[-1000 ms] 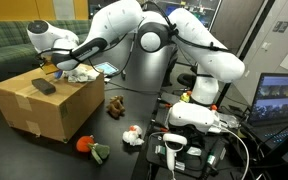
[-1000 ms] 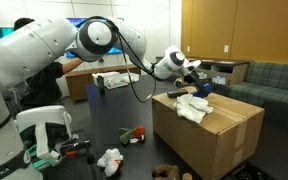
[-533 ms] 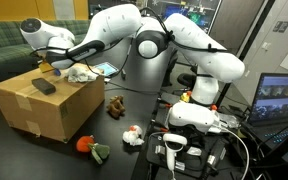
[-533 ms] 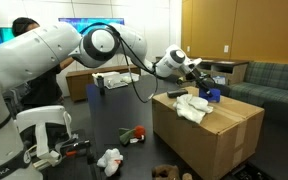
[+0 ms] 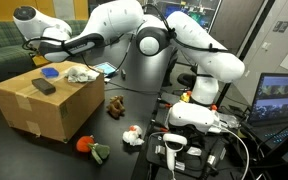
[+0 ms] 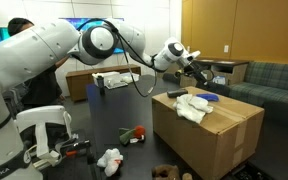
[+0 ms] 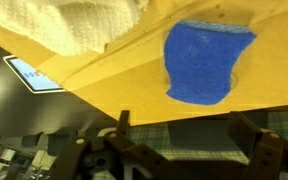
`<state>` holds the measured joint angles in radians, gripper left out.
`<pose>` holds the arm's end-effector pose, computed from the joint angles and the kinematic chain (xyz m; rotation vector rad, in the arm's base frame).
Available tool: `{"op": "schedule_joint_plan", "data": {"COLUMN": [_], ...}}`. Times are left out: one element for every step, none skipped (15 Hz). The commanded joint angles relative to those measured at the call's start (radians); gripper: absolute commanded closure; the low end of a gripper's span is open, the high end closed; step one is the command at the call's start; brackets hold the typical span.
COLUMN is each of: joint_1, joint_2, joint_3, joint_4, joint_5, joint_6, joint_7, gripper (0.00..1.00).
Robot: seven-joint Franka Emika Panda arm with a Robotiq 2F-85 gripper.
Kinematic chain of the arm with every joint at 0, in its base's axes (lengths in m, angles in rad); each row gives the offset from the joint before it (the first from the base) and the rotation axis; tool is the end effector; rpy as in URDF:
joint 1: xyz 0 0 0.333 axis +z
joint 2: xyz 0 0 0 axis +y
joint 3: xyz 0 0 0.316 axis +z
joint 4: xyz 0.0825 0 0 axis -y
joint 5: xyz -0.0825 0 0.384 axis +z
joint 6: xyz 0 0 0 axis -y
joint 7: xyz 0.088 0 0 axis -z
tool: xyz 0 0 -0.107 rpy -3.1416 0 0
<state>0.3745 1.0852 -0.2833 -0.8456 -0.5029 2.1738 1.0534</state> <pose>0.8038 0.1657 0.2912 2.5111 -0.6934 0.8160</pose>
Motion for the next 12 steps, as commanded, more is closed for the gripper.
{"op": "schedule_joint_plan", "data": {"joint_1": [-0.013,-0.020,-0.023,-0.030,-0.039,-0.048,-0.059,-0.070,-0.080,-0.087,-0.095,-0.102], "joint_2": [-0.077,-0.096,-0.108,-0.122,-0.132,-0.143,-0.151,-0.160,-0.164,-0.167,-0.171,-0.170], "joint_3": [0.086,0.120,0.146,0.174,0.202,0.229,0.254,0.277,0.295,0.309,0.321,0.331], "joint_4": [-0.061,-0.082,-0.100,-0.120,-0.137,-0.155,-0.174,-0.189,-0.204,-0.215,-0.225,-0.230], "joint_5": [0.056,0.080,0.098,0.119,0.139,0.161,0.179,0.199,0.213,0.225,0.233,0.241], "joint_6": [-0.003,0.001,0.001,-0.002,-0.004,-0.018,-0.025,-0.043,-0.055,-0.072,-0.086,-0.100], "joint_7": [-0.135,-0.188,-0.225,-0.266,-0.307,-0.347,-0.387,-0.423,-0.454,-0.477,-0.499,-0.517], "gripper": [0.00,0.01,0.00,0.00,0.00,0.00,0.00,0.00,0.00,0.00,0.00,0.00]}}
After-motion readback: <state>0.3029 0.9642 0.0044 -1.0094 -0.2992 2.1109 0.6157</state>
